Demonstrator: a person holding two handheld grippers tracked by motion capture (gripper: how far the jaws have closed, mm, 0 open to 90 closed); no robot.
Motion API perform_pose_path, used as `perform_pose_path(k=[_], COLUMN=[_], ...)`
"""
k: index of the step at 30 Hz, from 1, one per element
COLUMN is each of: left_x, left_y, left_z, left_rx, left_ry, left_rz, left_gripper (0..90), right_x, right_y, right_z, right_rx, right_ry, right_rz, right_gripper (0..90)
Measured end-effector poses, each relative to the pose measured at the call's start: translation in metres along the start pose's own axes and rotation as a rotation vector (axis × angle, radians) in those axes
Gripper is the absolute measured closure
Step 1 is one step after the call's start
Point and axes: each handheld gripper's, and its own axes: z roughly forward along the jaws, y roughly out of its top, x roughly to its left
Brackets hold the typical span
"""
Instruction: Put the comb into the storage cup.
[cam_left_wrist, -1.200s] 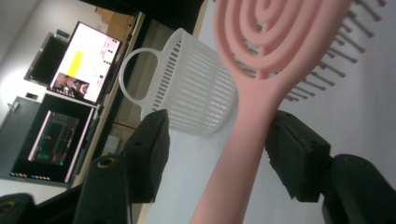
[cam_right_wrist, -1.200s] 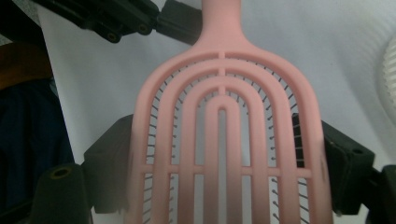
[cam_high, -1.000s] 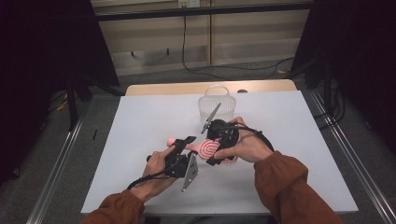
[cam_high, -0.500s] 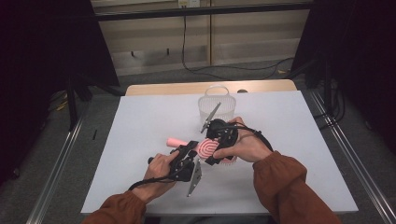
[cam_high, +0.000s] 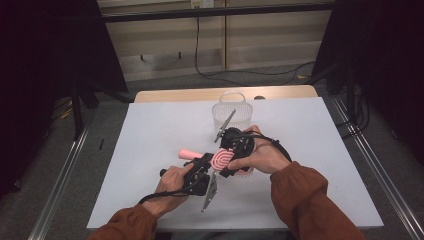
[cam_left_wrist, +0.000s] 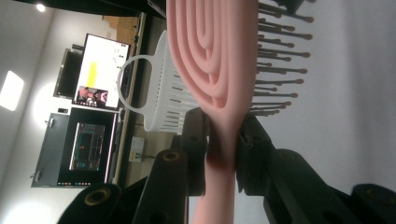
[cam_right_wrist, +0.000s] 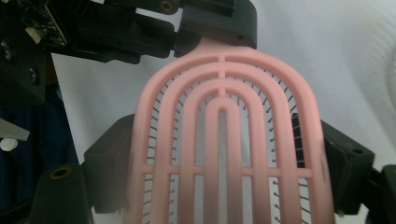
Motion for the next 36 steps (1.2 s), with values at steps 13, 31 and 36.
perform_pose_path(k=[13, 31, 36], left_x=[-0.0005, 0.0011, 0.0013], left_y=[-0.0002, -0.0023, -0.0027], left_z=[0.0017, 0.0032, 0.0035], left_rx=[0.001, -0.016, -0.021], left_ry=[0.029, -0.005, -0.004], left_rz=[0.010, -0.084, -0.099], left_gripper=[78.0, 79.9, 80.3], right_x=[-0.0022, -0.0076, -0.0076], right_y=[0.0010, 0.0021, 0.0019], right_z=[-0.0019, -0.0050, -0.0064], right_rx=[-0.003, -0.025, -0.036], right_ry=[0.010, 0.049, 0.043], right_rz=[0.036, 0.083, 0.083], right_gripper=[19.7, 18.3, 17.3])
